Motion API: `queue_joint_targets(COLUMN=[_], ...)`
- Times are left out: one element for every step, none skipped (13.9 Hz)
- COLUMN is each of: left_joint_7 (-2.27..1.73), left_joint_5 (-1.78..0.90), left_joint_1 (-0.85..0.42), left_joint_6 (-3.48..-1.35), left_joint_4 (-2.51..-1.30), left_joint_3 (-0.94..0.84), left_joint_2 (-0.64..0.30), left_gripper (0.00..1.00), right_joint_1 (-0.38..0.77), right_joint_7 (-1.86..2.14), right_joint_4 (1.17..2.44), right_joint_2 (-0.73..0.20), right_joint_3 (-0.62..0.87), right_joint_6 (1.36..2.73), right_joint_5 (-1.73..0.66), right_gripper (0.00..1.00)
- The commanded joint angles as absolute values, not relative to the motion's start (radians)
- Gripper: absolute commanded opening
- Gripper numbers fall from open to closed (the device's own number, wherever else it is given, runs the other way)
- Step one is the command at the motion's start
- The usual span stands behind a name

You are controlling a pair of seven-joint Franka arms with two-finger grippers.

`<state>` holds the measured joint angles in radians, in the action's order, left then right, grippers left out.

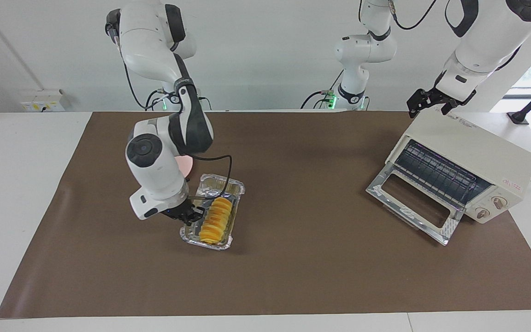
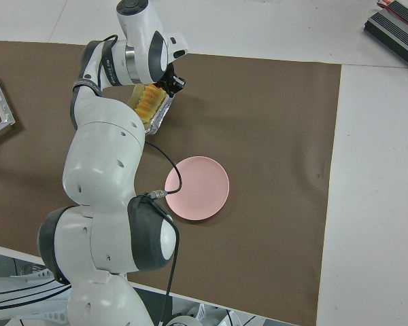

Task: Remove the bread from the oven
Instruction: 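Slide the foil tray with the right gripper toward the pink plate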

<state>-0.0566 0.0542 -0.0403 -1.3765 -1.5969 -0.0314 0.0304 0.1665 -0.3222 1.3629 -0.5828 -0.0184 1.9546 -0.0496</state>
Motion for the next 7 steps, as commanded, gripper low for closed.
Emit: queue_joint_targets(left_joint_7=[-0.058,-0.058,-0.058,-0.058,-0.058,-0.058,-0.058], left_joint_5=[0.041,0.041,0.041,0.041,0.041,0.041,0.041], left_joint_1=[-0.032,-0.032,-0.032,-0.032,-0.032,-0.032,-0.032], left_joint_6=[-1.388,-1.388,-1.388,-1.388,-1.388,-1.388,-1.388], left_joint_4=[-1.611,-1.611,-1.611,-1.611,-1.611,-1.611,-1.611], left_joint_3=[-0.034,-0.034,-0.034,-0.034,-0.034,-0.034,-0.034], left_joint_2=[0.049,0.049,0.049,0.049,0.049,0.049,0.049], left_gripper=[1.00,1.00,1.00,1.00,1.00,1.00,1.00], right_joint_1=[0.103,0.078,0.049,0.041,0.041,0.041,0.037], right_joint_7=[-0.209,-0.177,-0.154,-0.140,-0.137,-0.127,-0.092], right_joint_4=[1.350,1.353,1.353,1.348,1.342,1.344,1.342], right_joint_2=[-0.617,-0.630,-0.646,-0.659,-0.670,-0.678,-0.689], right_joint_3=[-0.006,-0.005,-0.005,-0.003,-0.002,-0.002,-0.002], right_joint_6=[2.029,2.051,2.060,2.065,2.080,2.109,2.132], right_joint_5=[-0.067,-0.069,-0.068,-0.067,-0.072,-0.086,-0.095], right_gripper=[0.00,0.00,0.00,0.00,0.00,0.00,0.00])
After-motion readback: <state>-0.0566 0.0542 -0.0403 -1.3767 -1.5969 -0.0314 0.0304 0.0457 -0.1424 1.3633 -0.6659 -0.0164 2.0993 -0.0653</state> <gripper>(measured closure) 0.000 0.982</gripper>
